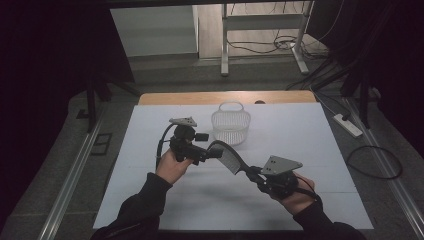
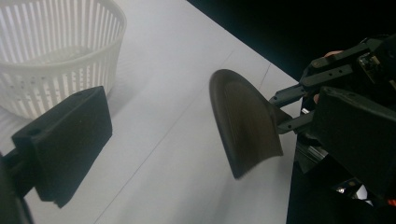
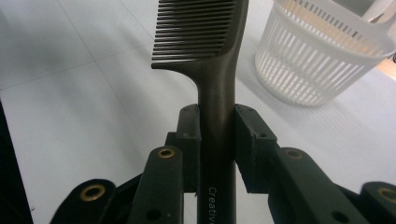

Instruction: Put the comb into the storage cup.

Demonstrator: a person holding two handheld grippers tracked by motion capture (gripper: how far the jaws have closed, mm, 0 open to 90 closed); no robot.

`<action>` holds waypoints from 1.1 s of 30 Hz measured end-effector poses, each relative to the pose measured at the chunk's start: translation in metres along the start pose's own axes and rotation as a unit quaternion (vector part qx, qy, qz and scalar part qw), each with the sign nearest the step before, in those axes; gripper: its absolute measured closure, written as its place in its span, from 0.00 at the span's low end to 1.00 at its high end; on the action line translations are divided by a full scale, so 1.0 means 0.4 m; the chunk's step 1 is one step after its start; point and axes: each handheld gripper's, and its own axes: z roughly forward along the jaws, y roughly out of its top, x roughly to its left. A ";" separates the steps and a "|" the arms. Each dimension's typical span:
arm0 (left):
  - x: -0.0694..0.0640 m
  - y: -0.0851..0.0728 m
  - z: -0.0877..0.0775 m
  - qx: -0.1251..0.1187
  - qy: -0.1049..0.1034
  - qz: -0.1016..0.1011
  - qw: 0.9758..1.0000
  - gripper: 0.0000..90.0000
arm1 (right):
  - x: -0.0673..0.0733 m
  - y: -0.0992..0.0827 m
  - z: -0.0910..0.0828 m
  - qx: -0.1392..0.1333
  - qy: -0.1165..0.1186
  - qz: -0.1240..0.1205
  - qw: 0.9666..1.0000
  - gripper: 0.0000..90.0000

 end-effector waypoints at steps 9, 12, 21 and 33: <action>-0.004 0.002 0.019 0.011 -0.020 -0.009 1.000 0.00 | 0.010 0.004 0.002 -0.003 0.000 -0.008 1.000 0.80; -0.004 0.002 0.021 0.011 -0.029 -0.013 0.999 0.00 | 0.016 0.006 0.001 -0.006 0.001 -0.012 1.000 0.80; -0.009 0.003 0.022 0.010 -0.036 -0.015 0.999 0.01 | 0.025 0.007 0.000 -0.011 0.002 -0.021 1.000 0.80; 0.007 -0.004 0.004 0.004 -0.085 -0.049 0.995 0.73 | 0.025 0.005 0.001 -0.011 -0.004 -0.027 1.000 0.80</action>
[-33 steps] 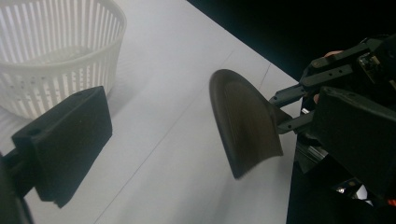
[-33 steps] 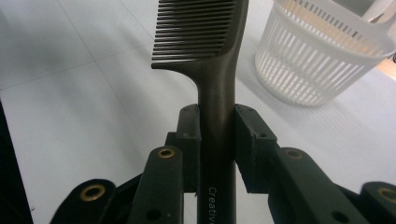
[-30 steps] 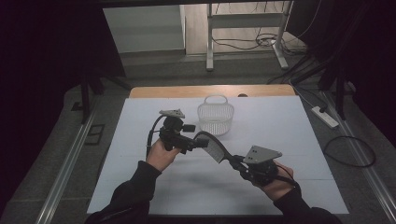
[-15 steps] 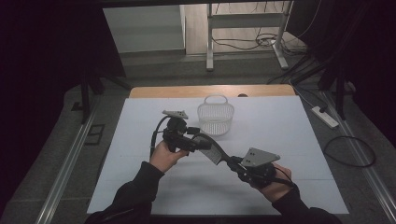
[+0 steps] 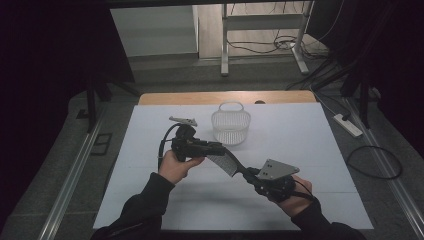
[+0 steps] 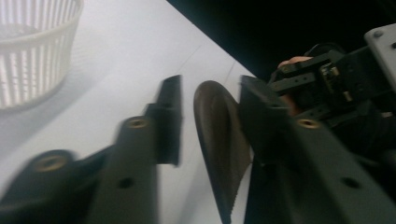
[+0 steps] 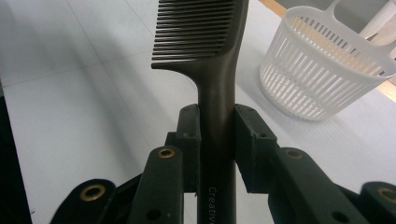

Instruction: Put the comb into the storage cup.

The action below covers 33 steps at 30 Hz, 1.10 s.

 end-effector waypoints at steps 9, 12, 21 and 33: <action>0.008 -0.002 -0.005 -0.014 -0.042 -0.039 0.998 0.88 | 0.003 -0.002 0.004 0.001 -0.001 -0.009 1.000 0.80; 0.008 -0.003 -0.002 -0.017 -0.057 -0.056 0.997 0.92 | 0.003 -0.004 0.007 0.004 -0.004 -0.014 1.000 0.80; 0.003 -0.007 -0.002 -0.027 -0.056 -0.073 0.995 0.93 | -0.001 -0.007 0.010 0.002 -0.002 -0.009 1.000 0.78; -0.001 -0.006 -0.019 -0.037 -0.026 -0.057 0.997 0.93 | -0.009 -0.010 0.013 0.015 0.006 0.016 1.000 0.55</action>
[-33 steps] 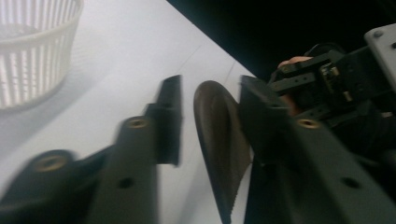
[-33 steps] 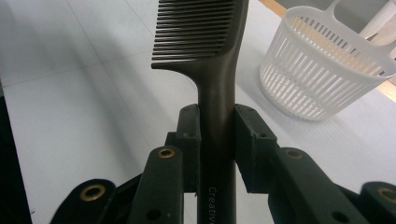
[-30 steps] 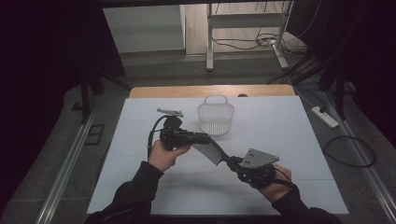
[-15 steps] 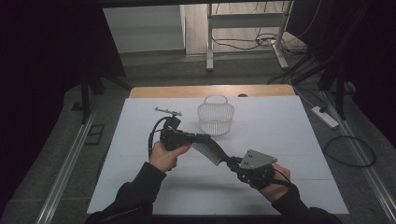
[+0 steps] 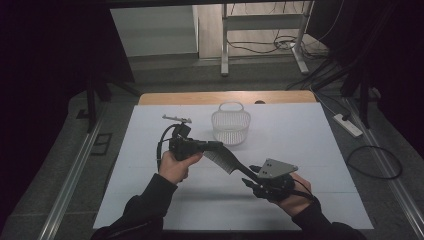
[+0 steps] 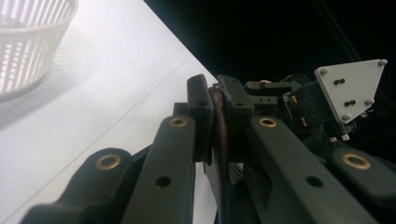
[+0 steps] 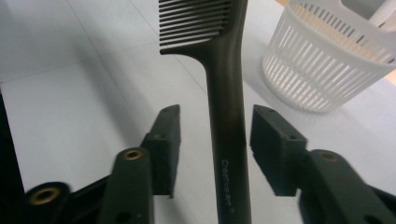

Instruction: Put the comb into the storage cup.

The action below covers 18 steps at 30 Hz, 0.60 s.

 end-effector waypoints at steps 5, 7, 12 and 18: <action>-0.003 0.001 -0.004 -0.001 0.007 0.007 1.000 0.93 | -0.007 -0.002 0.004 0.008 0.006 0.008 1.000 0.44; -0.003 0.002 -0.007 -0.002 0.009 0.008 1.000 0.93 | -0.009 -0.003 0.005 0.010 0.011 0.012 1.000 0.40; -0.002 0.002 -0.014 -0.005 0.015 0.012 1.000 0.93 | -0.015 -0.004 0.004 0.018 0.018 0.025 0.999 0.35; -0.001 0.001 -0.021 -0.006 0.027 0.015 1.000 0.93 | -0.029 -0.007 0.005 0.031 0.040 0.057 0.997 0.25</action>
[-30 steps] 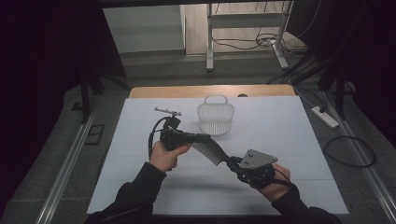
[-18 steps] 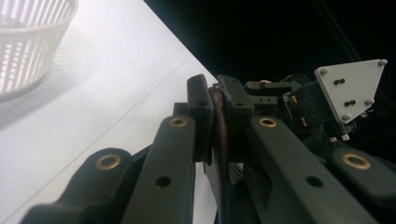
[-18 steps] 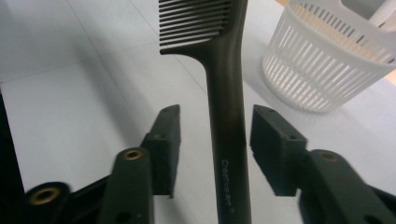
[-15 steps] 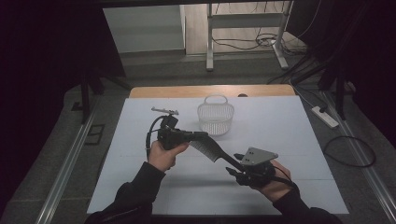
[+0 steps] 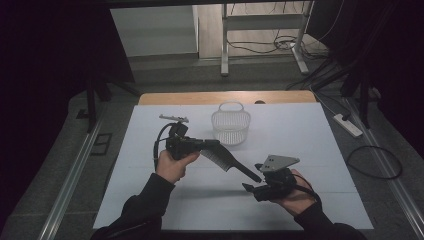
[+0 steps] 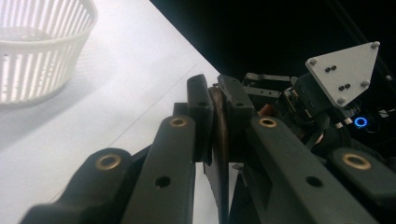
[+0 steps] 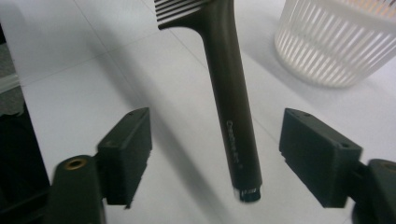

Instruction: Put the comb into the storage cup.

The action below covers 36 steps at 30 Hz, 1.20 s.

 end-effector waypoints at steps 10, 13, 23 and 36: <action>0.004 0.003 -0.024 -0.012 0.015 0.006 1.000 0.93 | -0.020 -0.012 0.008 0.028 0.016 0.026 0.999 0.02; 0.004 0.003 -0.029 -0.014 0.022 0.010 1.000 0.93 | -0.020 -0.019 0.010 0.037 0.017 0.026 0.999 0.00; 0.006 0.009 -0.040 -0.017 0.033 0.019 0.999 0.93 | -0.017 -0.035 -0.002 0.036 0.012 0.029 0.999 0.00; 0.014 0.014 -0.066 -0.026 0.055 0.020 0.998 0.93 | -0.020 -0.051 -0.024 0.042 0.002 0.033 0.999 0.00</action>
